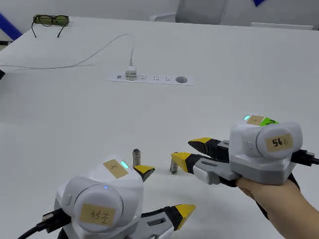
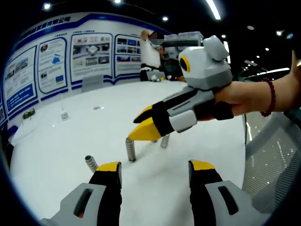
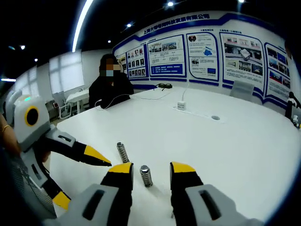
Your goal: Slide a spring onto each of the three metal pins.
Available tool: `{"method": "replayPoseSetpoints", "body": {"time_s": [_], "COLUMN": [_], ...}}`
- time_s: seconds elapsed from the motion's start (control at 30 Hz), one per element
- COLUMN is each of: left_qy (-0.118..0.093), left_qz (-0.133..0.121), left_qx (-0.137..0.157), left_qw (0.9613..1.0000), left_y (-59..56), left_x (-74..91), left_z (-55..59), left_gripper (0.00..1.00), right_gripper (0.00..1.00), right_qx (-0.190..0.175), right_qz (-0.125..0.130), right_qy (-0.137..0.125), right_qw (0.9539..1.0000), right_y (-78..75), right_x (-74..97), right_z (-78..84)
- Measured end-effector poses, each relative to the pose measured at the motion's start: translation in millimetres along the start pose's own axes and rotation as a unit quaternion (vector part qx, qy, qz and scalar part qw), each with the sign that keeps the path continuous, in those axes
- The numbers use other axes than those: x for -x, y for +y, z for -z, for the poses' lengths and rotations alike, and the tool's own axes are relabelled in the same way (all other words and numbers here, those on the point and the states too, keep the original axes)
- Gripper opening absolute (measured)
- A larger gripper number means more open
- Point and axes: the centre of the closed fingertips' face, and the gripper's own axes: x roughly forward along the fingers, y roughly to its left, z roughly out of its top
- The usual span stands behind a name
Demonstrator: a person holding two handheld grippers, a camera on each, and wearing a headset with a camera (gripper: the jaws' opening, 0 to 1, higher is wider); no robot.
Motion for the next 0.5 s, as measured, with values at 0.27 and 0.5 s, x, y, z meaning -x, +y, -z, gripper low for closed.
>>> {"method": "replayPoseSetpoints", "body": {"time_s": [0.27, 0.5], "left_qy": [-0.002, 0.000], "left_qz": [0.003, 0.016], "left_qx": [-0.014, -0.028], "left_qw": [0.9999, 0.9995], "left_y": [-3.2, -10.4], "left_x": [-4.2, -12.7], "left_z": [-6.9, -12.0], "left_gripper": [0.56, 0.55], "right_gripper": [0.40, 0.46], "right_qx": [-0.018, -0.033], "right_qz": [0.020, 0.032], "right_qy": [-0.005, -0.008], "right_qw": [0.9996, 0.9989], "right_y": [-9.2, -13.8], "right_x": [20.0, 35.5], "right_z": [-3.9, -1.7]}}
